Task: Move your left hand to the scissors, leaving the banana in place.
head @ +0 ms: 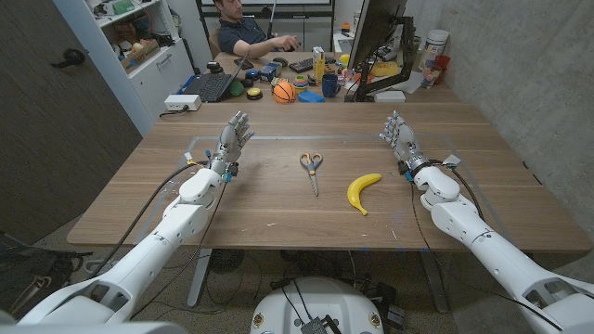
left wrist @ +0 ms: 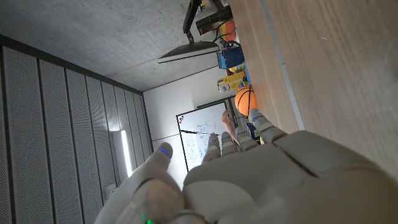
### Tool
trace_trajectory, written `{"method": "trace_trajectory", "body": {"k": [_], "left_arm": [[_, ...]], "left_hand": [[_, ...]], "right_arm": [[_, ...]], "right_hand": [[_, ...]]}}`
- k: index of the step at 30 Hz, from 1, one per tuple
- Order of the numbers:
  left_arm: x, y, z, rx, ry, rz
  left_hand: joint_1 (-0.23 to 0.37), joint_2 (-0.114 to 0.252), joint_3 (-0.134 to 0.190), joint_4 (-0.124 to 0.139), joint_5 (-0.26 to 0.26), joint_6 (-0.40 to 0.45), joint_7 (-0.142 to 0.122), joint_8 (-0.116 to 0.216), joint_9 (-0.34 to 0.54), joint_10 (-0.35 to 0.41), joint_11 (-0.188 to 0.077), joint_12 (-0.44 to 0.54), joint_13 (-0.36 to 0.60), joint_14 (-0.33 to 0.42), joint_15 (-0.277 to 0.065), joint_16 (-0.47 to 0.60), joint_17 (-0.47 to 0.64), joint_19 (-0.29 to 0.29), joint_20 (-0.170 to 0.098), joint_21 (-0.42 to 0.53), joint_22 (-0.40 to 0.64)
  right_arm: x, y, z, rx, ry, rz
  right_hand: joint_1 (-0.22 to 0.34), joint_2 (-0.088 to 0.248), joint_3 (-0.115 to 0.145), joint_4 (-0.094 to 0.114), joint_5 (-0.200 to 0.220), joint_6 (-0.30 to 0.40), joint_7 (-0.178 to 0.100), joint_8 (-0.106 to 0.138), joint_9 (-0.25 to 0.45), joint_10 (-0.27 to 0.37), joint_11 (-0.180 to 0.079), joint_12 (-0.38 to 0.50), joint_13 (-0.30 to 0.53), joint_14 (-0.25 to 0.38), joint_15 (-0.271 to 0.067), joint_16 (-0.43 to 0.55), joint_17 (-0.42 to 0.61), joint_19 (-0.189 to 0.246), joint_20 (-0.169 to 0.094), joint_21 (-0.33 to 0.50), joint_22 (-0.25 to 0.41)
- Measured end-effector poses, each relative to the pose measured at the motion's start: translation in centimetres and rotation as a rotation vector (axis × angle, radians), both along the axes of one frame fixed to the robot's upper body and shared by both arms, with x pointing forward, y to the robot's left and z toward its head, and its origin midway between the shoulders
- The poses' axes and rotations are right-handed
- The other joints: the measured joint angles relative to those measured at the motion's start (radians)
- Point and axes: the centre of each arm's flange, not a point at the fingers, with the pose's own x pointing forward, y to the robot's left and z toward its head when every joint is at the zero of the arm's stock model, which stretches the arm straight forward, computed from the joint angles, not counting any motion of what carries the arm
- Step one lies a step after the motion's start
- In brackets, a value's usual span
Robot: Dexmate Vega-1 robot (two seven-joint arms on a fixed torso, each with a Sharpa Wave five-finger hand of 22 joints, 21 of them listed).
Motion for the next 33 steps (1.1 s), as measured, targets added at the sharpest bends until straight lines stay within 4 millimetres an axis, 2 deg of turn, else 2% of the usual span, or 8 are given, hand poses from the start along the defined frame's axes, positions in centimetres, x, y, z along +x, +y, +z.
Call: {"method": "trace_trajectory", "body": {"k": [8,10,13,17,20,24,31,33], "left_arm": [[-0.3,0.2,0.3,-0.023,-0.014,0.001],[-0.3,0.2,0.3,-0.027,-0.021,0.002],[-0.3,0.3,0.3,-0.037,-0.032,0.012],[-0.3,0.3,0.4,-0.051,-0.064,0.026],[-0.3,0.5,0.7,-0.060,-0.090,0.037],[-0.4,0.4,1.0,-0.063,-0.128,0.050],[-0.4,0.1,1.8,-0.055,-0.186,0.076],[-0.6,0.0,2.0,-0.044,-0.207,0.087]], "left_hand": [[0.000,0.000,0.000,0.000,0.000,0.000,0.000,0.000,0.000,0.000,0.000,0.004,0.000,0.000,0.000,0.000,0.000,0.004,0.003,0.000,0.000],[0.000,0.000,0.000,0.000,0.000,-0.007,-0.007,0.000,0.000,0.000,0.000,0.004,0.000,0.000,0.000,0.000,0.000,0.004,0.003,0.000,0.000],[0.002,0.015,0.000,0.000,0.001,-0.024,-0.024,0.000,0.000,-0.001,-0.001,0.004,0.000,0.000,0.000,0.000,0.000,0.004,0.003,0.000,0.000],[-0.001,0.025,0.014,0.014,0.004,-0.064,-0.052,-0.005,0.000,-0.020,-0.020,0.002,0.000,-0.007,-0.007,0.000,0.003,-0.006,0.013,-0.008,0.005],[-0.006,0.029,0.009,0.029,0.004,-0.097,-0.072,-0.005,-0.002,-0.045,-0.027,-0.005,0.000,-0.018,-0.007,0.000,0.005,-0.015,0.010,-0.020,0.005],[-0.014,0.021,-0.002,0.034,0.004,-0.118,-0.093,-0.005,-0.003,-0.066,-0.030,-0.005,0.000,-0.030,-0.005,0.000,0.005,-0.032,0.016,-0.033,0.005],[-0.028,0.004,-0.022,0.024,0.004,-0.121,-0.108,-0.005,-0.003,-0.066,-0.030,-0.005,0.000,-0.039,-0.003,-0.001,0.004,-0.045,0.030,-0.042,0.005],[-0.024,-0.010,-0.031,0.019,0.004,-0.119,-0.120,-0.005,-0.003,-0.069,-0.034,-0.005,0.000,-0.048,-0.003,-0.005,0.004,-0.049,0.034,-0.049,0.004]], "right_arm": [[-0.2,0.1,0.0,0.003,-0.003,-0.007],[-0.2,0.1,0.0,0.001,-0.002,-0.009],[-0.2,0.1,-0.1,0.001,-0.001,-0.010],[-0.2,0.2,-0.1,0.003,-0.002,-0.011],[-0.2,0.3,-0.1,0.002,-0.003,-0.011],[-0.2,0.3,0.0,0.002,-0.004,-0.010],[-0.1,0.2,-0.1,0.004,-0.004,-0.009],[-0.1,0.2,-0.1,0.007,-0.004,-0.011]], "right_hand": [[0.000,0.000,0.000,0.000,0.000,0.000,0.000,0.000,0.000,0.003,0.003,0.000,0.000,0.000,0.000,0.000,0.000,0.000,0.000,0.011,0.000],[0.000,0.000,0.000,0.000,0.000,0.000,0.000,0.000,0.000,0.003,0.003,0.000,0.000,0.000,0.000,0.000,0.000,0.000,0.000,0.011,0.000],[0.000,0.000,0.000,0.000,0.000,0.000,0.000,0.000,0.000,0.003,0.003,0.000,0.000,0.000,0.000,0.000,0.000,0.000,0.000,0.011,0.000],[0.000,0.000,0.000,0.000,0.000,0.000,0.000,0.000,0.000,0.003,0.003,0.000,0.000,0.000,0.000,0.000,0.000,0.000,0.000,0.011,0.000],[0.000,0.000,0.000,0.000,0.000,0.000,0.000,0.000,0.000,0.003,0.003,0.000,0.000,0.000,0.000,0.000,0.000,0.000,0.000,0.011,0.000],[0.000,0.000,0.000,0.000,0.000,-0.002,0.002,0.000,0.000,0.003,0.003,0.000,0.000,0.000,0.000,0.000,0.000,0.000,0.000,0.011,0.000],[0.000,0.000,0.000,0.000,0.000,-0.003,0.004,0.000,0.000,0.003,0.003,0.000,0.000,0.000,0.000,0.000,0.000,0.000,0.000,0.011,0.000],[0.000,0.000,0.000,0.000,0.000,-0.003,0.004,0.000,0.000,0.003,0.003,0.000,0.000,0.000,0.000,0.000,0.000,0.000,0.000,0.011,0.000]]}}
